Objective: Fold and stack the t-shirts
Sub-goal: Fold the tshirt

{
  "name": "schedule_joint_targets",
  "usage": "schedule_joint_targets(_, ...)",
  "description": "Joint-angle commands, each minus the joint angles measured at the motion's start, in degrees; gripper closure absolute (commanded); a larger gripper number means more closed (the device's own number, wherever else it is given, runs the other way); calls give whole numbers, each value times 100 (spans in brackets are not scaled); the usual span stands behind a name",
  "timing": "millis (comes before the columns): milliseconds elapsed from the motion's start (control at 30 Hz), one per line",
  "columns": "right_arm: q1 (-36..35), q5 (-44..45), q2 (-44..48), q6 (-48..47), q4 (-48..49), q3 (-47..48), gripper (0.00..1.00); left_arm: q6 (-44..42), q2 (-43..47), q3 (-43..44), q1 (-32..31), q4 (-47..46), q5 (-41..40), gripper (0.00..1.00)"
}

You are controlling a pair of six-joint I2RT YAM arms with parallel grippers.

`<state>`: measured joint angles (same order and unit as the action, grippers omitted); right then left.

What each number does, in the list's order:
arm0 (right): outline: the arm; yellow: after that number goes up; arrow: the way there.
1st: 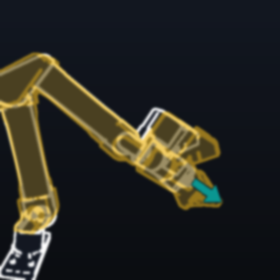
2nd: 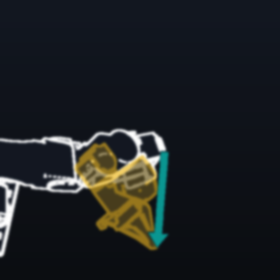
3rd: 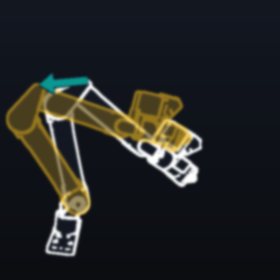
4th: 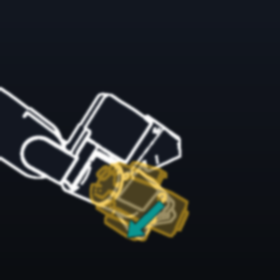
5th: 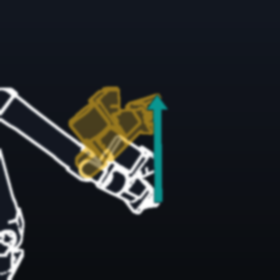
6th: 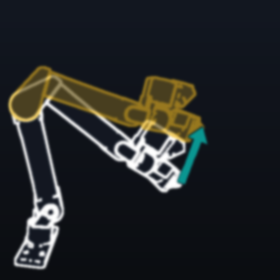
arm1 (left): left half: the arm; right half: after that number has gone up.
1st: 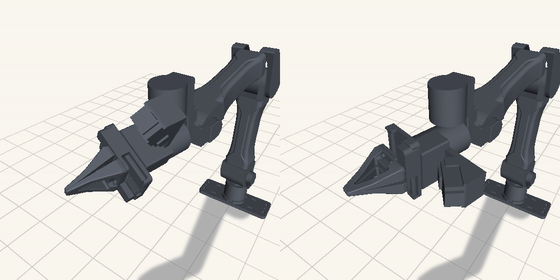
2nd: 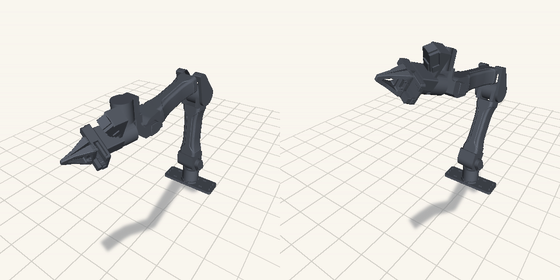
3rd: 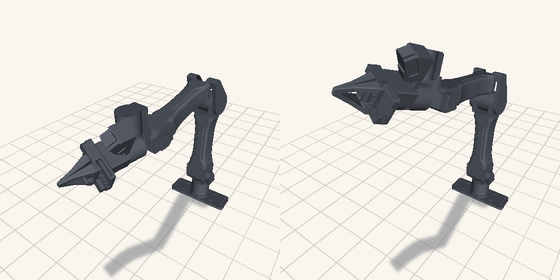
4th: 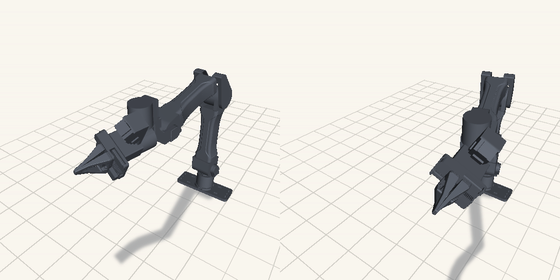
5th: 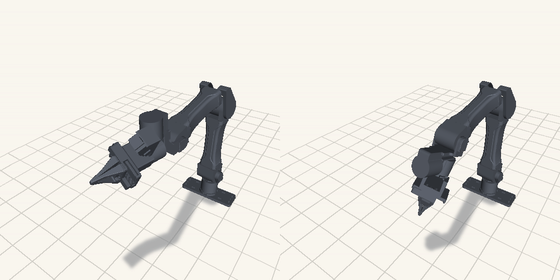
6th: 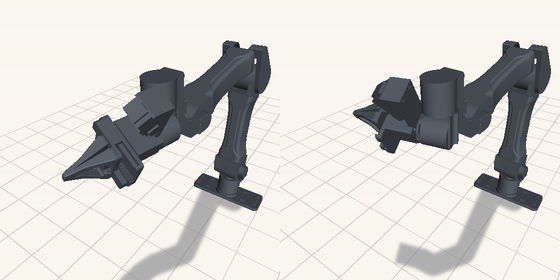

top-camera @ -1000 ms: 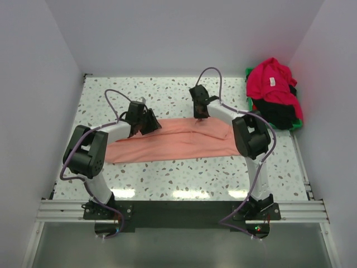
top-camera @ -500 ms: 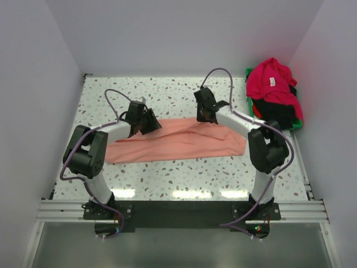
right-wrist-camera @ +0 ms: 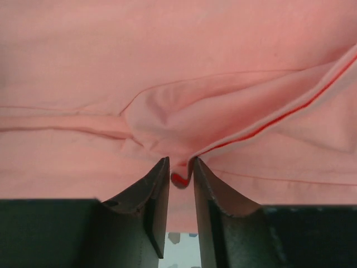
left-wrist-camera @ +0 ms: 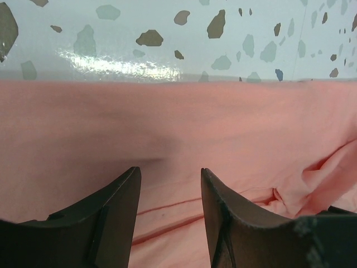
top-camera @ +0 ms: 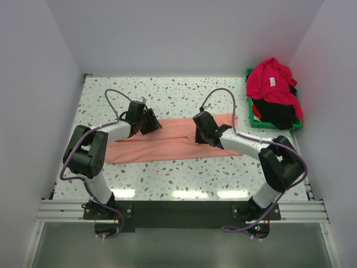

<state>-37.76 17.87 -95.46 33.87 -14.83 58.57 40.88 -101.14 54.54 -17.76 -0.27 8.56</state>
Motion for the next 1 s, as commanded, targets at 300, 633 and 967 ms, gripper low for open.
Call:
schedule_joint_targets(300, 21, 1192, 1241, -335, 130, -4, 42, -89, 156, 162, -26, -131, 155, 48)
schedule_joint_targets(633, 1437, 833, 90, -864, -873, 1069, 39, -414, 472, 408, -552, 19, 252, 47)
schedule_joint_targets(967, 1921, 323, -298, -820, -706, 920, 39, -687, 149, 900, -1975, 282, 234, 41)
